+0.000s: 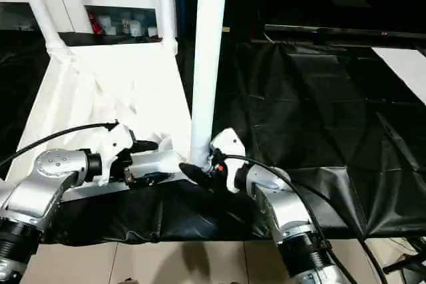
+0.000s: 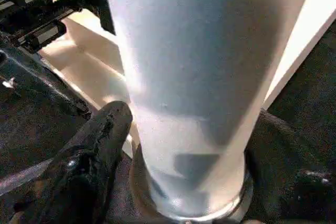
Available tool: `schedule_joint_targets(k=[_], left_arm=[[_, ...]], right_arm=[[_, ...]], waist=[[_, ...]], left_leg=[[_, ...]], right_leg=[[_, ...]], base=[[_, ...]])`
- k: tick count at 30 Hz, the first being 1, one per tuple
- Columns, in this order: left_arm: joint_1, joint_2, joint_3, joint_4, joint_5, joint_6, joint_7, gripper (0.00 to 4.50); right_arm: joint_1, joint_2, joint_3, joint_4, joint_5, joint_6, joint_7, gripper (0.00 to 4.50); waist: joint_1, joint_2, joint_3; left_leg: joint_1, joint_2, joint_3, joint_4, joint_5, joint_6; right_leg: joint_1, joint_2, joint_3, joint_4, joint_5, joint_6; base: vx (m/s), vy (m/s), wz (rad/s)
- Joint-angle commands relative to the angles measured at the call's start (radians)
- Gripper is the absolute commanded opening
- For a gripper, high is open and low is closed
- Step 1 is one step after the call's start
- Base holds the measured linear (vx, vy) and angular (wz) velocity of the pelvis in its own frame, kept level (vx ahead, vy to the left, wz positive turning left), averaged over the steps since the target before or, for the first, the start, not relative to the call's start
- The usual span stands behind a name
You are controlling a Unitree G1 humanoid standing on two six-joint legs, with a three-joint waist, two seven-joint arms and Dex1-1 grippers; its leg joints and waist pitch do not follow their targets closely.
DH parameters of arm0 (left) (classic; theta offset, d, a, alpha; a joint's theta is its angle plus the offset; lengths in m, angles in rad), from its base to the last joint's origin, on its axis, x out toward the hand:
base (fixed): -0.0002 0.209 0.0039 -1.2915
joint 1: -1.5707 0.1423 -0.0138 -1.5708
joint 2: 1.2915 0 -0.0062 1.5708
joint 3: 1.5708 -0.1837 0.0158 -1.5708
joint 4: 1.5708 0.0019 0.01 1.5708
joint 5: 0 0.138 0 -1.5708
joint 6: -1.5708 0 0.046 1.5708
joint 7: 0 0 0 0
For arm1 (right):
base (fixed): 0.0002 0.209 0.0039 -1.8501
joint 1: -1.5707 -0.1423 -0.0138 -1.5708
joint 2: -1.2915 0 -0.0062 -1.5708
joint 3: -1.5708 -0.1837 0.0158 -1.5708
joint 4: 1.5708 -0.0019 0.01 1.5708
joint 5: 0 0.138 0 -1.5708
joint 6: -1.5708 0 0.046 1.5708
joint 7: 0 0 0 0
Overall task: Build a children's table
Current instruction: Rotate leg to tighten
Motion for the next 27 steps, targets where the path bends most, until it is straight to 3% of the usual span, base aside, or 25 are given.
schedule_joint_targets(k=[1, 27], left_arm=[[-0.004, 0.002, -0.008, -0.013, 0.003, -0.007, -0.002, 4.45], [-0.004, 0.002, -0.008, -0.013, 0.003, -0.007, -0.002, 4.45]], right_arm=[[-0.011, -0.006, 0.013, -0.002, -0.002, 0.010, 0.007, 3.58], [-0.011, -0.006, 0.013, -0.002, -0.002, 0.010, 0.007, 3.58]], waist=[[0.005, 0.005, -0.065], [0.005, 0.005, -0.065]], left_leg=[[-0.008, 0.023, -0.006, -0.051, -0.120, 0.046], [-0.008, 0.023, -0.006, -0.051, -0.118, 0.047]], right_leg=[[0.066, -0.073, 0.068, -0.072, -0.172, -0.118], [0.067, -0.073, 0.068, -0.071, -0.170, -0.119]], base=[[0.000, 0.000, 0.00], [0.000, 0.000, 0.00]])
